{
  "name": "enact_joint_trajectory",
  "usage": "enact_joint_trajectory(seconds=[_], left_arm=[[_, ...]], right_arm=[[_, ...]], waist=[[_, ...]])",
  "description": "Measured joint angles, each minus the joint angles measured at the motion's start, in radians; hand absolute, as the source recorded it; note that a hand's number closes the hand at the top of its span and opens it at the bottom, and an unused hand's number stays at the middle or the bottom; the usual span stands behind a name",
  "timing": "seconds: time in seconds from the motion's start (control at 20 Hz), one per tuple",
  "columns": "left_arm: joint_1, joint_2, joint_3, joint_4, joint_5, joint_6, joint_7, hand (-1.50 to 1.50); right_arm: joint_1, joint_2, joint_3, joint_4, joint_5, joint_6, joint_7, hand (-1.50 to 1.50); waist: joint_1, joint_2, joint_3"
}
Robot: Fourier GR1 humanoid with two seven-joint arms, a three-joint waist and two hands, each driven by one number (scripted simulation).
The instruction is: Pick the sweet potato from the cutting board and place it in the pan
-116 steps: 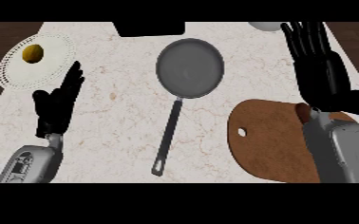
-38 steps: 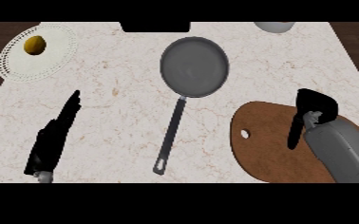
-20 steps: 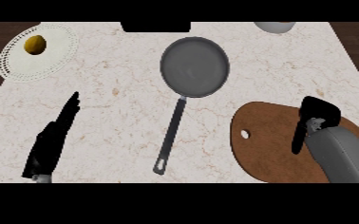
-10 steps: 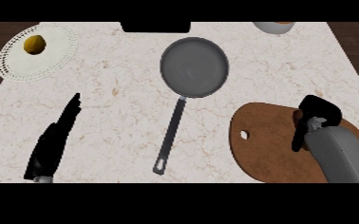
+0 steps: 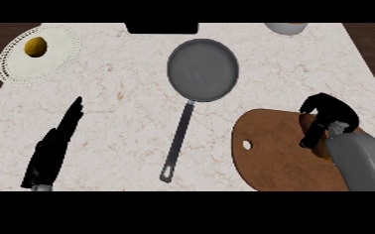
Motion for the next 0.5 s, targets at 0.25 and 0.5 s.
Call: enact_joint_trajectory(seconds=[0.25,0.5], left_arm=[[0.002,-0.004,0.009,0.006,0.004,-0.003,-0.006,0.0],[-0.007,-0.003,0.01,0.009,0.001,-0.006,-0.003,0.0]], right_arm=[[-0.002,-0.036,0.002,-0.104,0.068,-0.16,-0.099,1.5],[-0.07,-0.054,0.017,-0.205,0.146,-0.326,-0.195,1.5]], waist=[[-0.005,0.001,0.005],[0.001,0.001,0.006]])
